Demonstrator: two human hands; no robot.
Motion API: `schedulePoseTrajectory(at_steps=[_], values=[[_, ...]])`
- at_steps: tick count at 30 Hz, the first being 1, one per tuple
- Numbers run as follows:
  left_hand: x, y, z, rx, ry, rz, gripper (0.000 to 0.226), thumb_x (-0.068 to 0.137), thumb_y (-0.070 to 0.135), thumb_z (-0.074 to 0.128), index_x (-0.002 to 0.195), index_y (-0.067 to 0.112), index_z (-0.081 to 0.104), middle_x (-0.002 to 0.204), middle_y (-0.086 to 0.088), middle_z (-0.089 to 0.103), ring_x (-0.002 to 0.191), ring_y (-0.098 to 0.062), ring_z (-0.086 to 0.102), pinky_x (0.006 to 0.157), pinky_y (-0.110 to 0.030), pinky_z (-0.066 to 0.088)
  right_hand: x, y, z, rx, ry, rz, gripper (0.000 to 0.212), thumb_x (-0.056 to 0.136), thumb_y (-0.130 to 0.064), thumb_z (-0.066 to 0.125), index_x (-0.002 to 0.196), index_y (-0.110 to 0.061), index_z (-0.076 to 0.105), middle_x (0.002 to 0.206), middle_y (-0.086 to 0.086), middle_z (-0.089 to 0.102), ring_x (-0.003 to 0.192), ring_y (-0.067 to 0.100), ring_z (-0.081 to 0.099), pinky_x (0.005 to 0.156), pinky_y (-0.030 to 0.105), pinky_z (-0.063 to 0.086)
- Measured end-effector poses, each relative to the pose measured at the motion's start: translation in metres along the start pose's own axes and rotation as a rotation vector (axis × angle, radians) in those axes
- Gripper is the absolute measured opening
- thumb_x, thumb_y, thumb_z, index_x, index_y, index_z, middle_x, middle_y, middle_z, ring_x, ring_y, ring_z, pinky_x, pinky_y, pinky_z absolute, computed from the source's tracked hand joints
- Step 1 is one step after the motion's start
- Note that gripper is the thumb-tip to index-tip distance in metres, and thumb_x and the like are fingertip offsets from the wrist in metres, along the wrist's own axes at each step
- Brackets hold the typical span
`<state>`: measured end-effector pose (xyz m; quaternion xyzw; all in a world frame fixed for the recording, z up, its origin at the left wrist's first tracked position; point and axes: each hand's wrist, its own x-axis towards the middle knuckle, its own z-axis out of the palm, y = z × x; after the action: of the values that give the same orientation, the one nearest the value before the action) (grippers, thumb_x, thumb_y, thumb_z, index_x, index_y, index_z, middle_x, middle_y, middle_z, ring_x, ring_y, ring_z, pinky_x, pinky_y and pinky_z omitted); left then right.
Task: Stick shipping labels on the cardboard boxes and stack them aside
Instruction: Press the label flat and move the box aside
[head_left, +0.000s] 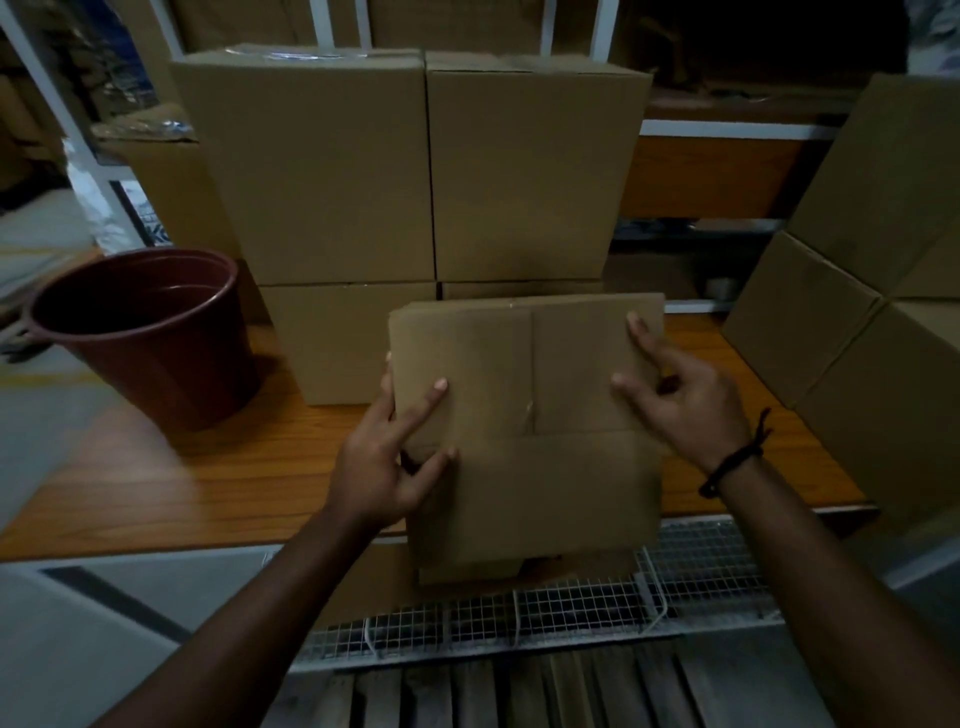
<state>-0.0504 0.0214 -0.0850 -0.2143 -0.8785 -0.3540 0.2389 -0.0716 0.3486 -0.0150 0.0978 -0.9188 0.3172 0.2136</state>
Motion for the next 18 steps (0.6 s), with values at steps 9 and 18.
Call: schedulePoseTrajectory(at_steps=[9, 18], values=[[0.082, 0.010, -0.031, -0.357, -0.071, -0.460, 0.043, 0.086, 0.030, 0.073, 0.122, 0.049, 0.061, 0.138, 0.005, 0.052, 0.111, -0.016, 0.059, 0.089, -0.043, 0.056, 0.072, -0.013, -0.013, 0.049, -0.184, 0.254, 0.057, 0.086, -0.041, 0.069, 0.139, -0.033, 0.049, 0.141, -0.011, 0.051, 0.125, 0.014, 0.051, 0.098, 0.028, 0.041], [0.091, -0.028, -0.008, -0.287, -0.228, -0.627, 0.039, 0.089, 0.034, 0.068, 0.128, 0.035, 0.062, 0.135, -0.001, 0.059, 0.118, -0.019, 0.056, 0.101, -0.048, 0.047, 0.076, 0.010, 0.056, 0.079, -0.307, 0.431, 0.049, 0.092, -0.043, 0.058, 0.140, -0.034, 0.048, 0.150, -0.003, 0.042, 0.131, 0.019, 0.044, 0.087, 0.032, 0.039]])
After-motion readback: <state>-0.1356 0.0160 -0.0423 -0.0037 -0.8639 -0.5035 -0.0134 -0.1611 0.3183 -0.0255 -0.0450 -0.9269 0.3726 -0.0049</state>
